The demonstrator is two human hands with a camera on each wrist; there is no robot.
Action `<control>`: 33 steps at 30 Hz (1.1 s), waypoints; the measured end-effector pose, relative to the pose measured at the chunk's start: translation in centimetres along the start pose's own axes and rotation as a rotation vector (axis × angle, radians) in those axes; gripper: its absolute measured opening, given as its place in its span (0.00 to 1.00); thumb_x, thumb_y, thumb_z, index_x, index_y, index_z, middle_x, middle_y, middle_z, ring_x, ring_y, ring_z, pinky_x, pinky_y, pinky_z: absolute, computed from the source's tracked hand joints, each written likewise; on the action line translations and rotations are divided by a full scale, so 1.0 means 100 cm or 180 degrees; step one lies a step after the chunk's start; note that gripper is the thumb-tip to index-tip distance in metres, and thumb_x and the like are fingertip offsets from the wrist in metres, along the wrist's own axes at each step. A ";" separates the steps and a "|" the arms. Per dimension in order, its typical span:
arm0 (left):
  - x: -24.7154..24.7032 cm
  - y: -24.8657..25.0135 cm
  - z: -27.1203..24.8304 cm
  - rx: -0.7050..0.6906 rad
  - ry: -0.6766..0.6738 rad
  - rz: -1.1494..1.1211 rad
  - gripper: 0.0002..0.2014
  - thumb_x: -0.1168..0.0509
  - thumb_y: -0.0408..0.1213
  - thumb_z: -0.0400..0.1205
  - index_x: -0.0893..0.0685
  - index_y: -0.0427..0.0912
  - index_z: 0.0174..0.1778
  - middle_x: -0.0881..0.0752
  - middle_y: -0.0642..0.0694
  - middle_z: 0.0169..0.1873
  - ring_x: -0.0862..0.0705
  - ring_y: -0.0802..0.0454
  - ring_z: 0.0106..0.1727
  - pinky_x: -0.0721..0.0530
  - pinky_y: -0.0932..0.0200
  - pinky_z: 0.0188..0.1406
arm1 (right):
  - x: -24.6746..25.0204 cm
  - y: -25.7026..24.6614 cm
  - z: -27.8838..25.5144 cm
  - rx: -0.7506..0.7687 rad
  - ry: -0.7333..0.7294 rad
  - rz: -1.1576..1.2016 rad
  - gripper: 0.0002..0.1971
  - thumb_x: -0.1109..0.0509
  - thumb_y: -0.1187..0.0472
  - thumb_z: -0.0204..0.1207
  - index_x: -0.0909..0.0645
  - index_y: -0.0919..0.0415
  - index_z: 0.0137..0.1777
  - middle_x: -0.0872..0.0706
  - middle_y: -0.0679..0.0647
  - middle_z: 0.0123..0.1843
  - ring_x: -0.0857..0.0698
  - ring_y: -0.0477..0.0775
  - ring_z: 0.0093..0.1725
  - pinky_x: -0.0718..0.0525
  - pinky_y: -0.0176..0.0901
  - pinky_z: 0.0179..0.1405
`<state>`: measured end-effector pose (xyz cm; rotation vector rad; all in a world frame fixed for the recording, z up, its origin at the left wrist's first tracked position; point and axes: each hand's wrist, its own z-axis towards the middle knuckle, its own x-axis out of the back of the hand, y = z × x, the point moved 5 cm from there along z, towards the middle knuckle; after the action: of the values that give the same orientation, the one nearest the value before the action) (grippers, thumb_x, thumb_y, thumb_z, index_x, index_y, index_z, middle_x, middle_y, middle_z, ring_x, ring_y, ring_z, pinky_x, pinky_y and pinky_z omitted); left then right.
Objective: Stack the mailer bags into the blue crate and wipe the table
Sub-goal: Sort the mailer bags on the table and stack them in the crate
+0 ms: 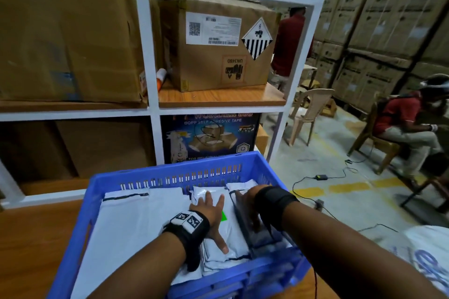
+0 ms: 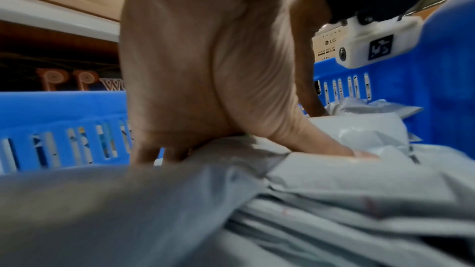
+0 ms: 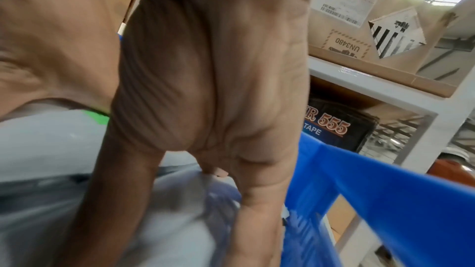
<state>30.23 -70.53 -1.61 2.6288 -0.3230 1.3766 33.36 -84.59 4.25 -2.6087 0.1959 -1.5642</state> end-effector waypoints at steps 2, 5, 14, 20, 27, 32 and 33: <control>0.002 0.000 0.000 -0.0030 -0.0003 -0.0019 0.73 0.20 0.65 0.62 0.73 0.50 0.83 0.71 0.34 0.82 0.61 0.29 0.84 0.46 0.25 0.79 | 0.007 -0.006 0.001 0.0127 -0.0119 -0.0199 0.20 0.43 0.49 0.86 0.25 0.55 0.74 0.22 0.59 0.73 0.21 0.62 0.66 0.22 0.46 0.61; 0.013 -0.009 -0.003 -0.0154 -0.0005 -0.0012 0.71 0.23 0.69 0.62 0.71 0.52 0.84 0.67 0.35 0.84 0.58 0.30 0.85 0.44 0.28 0.80 | 0.013 -0.003 0.014 0.0031 -0.0341 -0.0199 0.22 0.30 0.47 0.78 0.24 0.50 0.70 0.17 0.56 0.63 0.18 0.58 0.59 0.16 0.41 0.48; 0.106 -0.050 -0.045 -0.0424 0.0854 -0.0440 0.51 0.28 0.62 0.75 0.50 0.48 0.86 0.42 0.34 0.84 0.38 0.36 0.82 0.33 0.42 0.78 | 0.067 -0.031 -0.047 0.0402 0.0350 -0.0342 0.28 0.24 0.59 0.76 0.26 0.62 0.74 0.18 0.61 0.70 0.18 0.56 0.64 0.22 0.43 0.62; 0.125 -0.043 -0.142 -0.0676 0.1527 -0.0291 0.49 0.32 0.59 0.80 0.56 0.47 0.87 0.61 0.37 0.86 0.60 0.40 0.86 0.49 0.44 0.85 | 0.090 -0.031 -0.123 0.0863 0.1583 0.0279 0.34 0.23 0.51 0.74 0.29 0.58 0.78 0.22 0.59 0.74 0.23 0.60 0.71 0.25 0.44 0.66; 0.050 -0.032 -0.246 -0.0804 0.2846 -0.0766 0.42 0.32 0.56 0.80 0.44 0.52 0.86 0.54 0.45 0.87 0.58 0.49 0.87 0.48 0.47 0.85 | 0.009 -0.023 -0.213 0.1880 0.2647 0.1815 0.39 0.24 0.47 0.74 0.35 0.52 0.82 0.34 0.55 0.82 0.34 0.54 0.82 0.30 0.59 0.77; -0.058 -0.031 -0.295 -0.0403 0.3445 -0.1195 0.34 0.33 0.53 0.80 0.31 0.46 0.81 0.40 0.42 0.84 0.43 0.42 0.85 0.42 0.49 0.80 | -0.080 -0.032 -0.266 0.2349 0.2616 0.2329 0.36 0.28 0.45 0.78 0.38 0.50 0.83 0.37 0.49 0.84 0.36 0.51 0.83 0.23 0.63 0.70; -0.078 -0.033 -0.304 -0.0284 0.3448 -0.1272 0.33 0.35 0.55 0.80 0.31 0.46 0.80 0.39 0.41 0.83 0.41 0.40 0.84 0.41 0.48 0.80 | -0.097 -0.037 -0.274 0.2434 0.2555 0.2376 0.36 0.30 0.43 0.78 0.38 0.50 0.83 0.36 0.49 0.83 0.34 0.52 0.82 0.22 0.63 0.70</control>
<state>2.68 -59.27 9.02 1.4108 0.2628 2.2250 4.88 -79.85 9.28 -1.0708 0.4414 -1.7634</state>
